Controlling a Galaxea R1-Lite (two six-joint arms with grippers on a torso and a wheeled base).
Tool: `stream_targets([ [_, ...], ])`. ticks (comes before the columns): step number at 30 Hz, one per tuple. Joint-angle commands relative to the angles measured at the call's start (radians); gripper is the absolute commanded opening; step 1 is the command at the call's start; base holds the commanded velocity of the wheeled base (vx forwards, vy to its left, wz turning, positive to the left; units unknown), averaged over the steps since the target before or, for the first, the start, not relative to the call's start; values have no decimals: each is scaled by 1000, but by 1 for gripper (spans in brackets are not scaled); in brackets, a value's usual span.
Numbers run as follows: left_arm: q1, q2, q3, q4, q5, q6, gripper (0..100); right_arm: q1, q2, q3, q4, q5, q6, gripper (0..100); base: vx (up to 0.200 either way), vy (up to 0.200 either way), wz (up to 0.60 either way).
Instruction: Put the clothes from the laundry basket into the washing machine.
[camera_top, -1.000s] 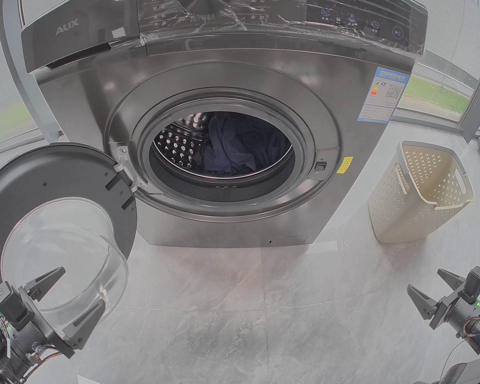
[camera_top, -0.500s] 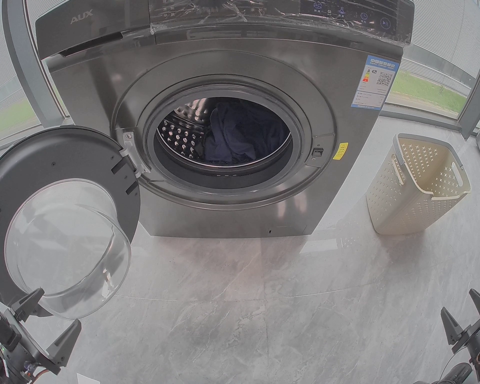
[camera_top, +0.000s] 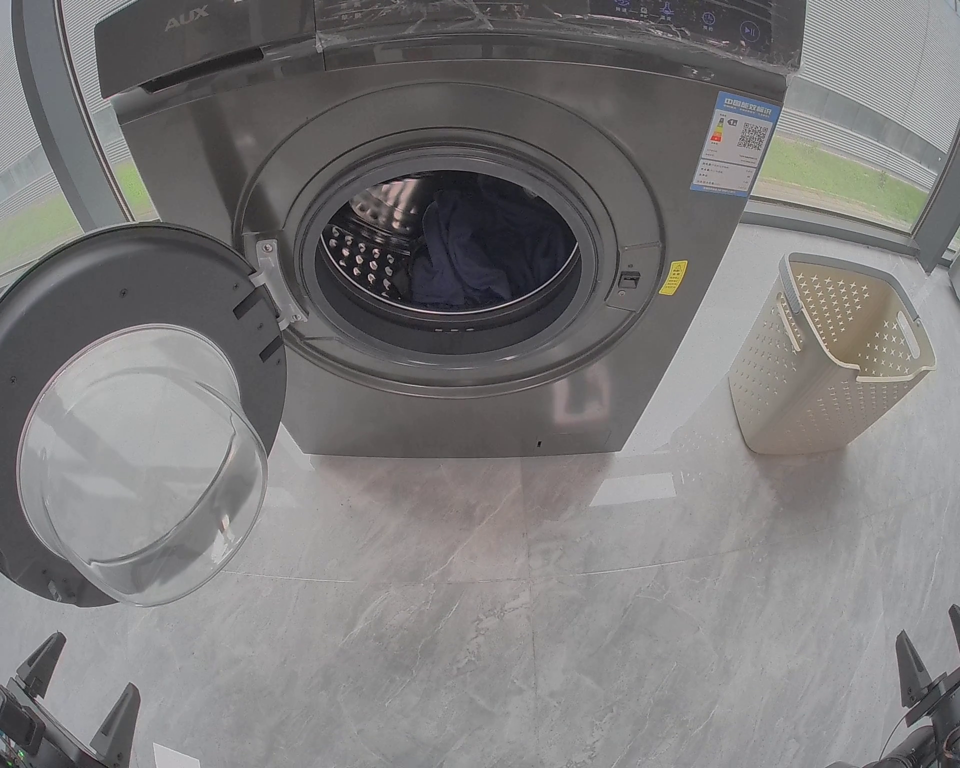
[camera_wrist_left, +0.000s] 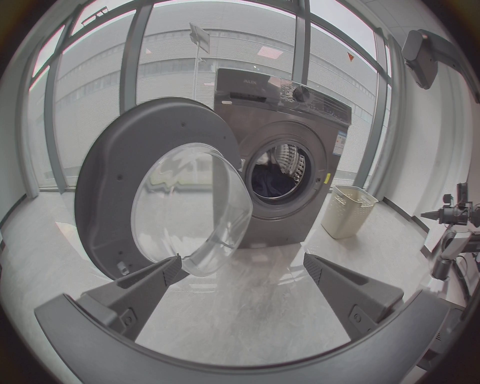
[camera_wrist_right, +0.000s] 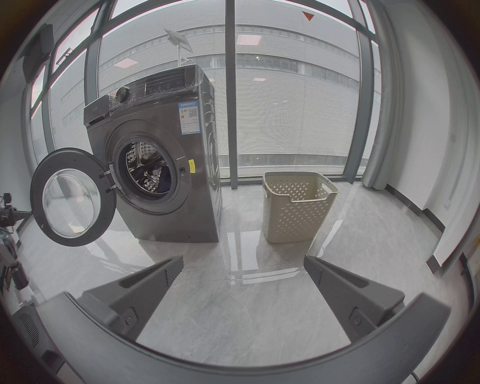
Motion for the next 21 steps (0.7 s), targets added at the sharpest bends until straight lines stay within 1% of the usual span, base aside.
stream_targets([
  [1, 126, -80, 17, 33, -40, 0, 100, -87, -87, 16, 6, 28, -3, 100, 0, 0, 0],
  [3, 138, -129, 14, 55, -101, 15, 100, -78, -97, 16, 6, 29, 1, 100, 0, 0, 0],
  [4, 138, -129, 13, 56, -104, 14, 100, -78, -97, 16, 6, 29, 1, 100, 0, 0, 0],
  [5, 140, -129, 16, 53, -92, 49, 100, -76, -97, 16, 6, 29, 3, 100, 0, 0, 0],
  [6, 140, -129, 17, 73, -15, 78, 100, -76, -97, 16, 8, 35, 6, 100, 0, 0, 0],
  [7, 140, -129, 17, 76, 12, 76, 100, -76, -97, 16, 11, 45, 15, 100, 0, 0, 0],
  [8, 140, -129, 17, 87, 38, 70, 100, -76, -97, 16, 23, 61, 4, 100, 0, 0, 0],
  [9, 140, -129, 17, 101, 38, 55, 100, -76, -95, 16, 55, 103, -15, 100, 0, 0, 0],
  [10, 140, -129, 17, 104, 37, 52, 100, -76, -95, 16, 57, 109, -20, 100, 0, 0, 0],
  [11, 137, -127, 16, 109, 28, 40, 100, -76, -95, 14, 66, 137, -43, 100, 0, 0, 0],
  [13, 137, -127, 16, 109, 28, 37, 100, -75, -97, 16, 62, 132, -43, 100, 0, 0, 0],
  [17, 137, -127, 16, 109, 31, 32, 100, -76, -97, 16, 55, 141, -51, 100, 0, 0, 0],
  [20, 137, -127, 16, 109, 31, 32, 100, -76, -97, 16, 58, 143, -45, 100, 0, 0, 0],
  [21, 137, -127, 16, 109, 31, 32, 100, -76, -97, 16, 58, 143, -45, 100, 0, 200, 0],
])
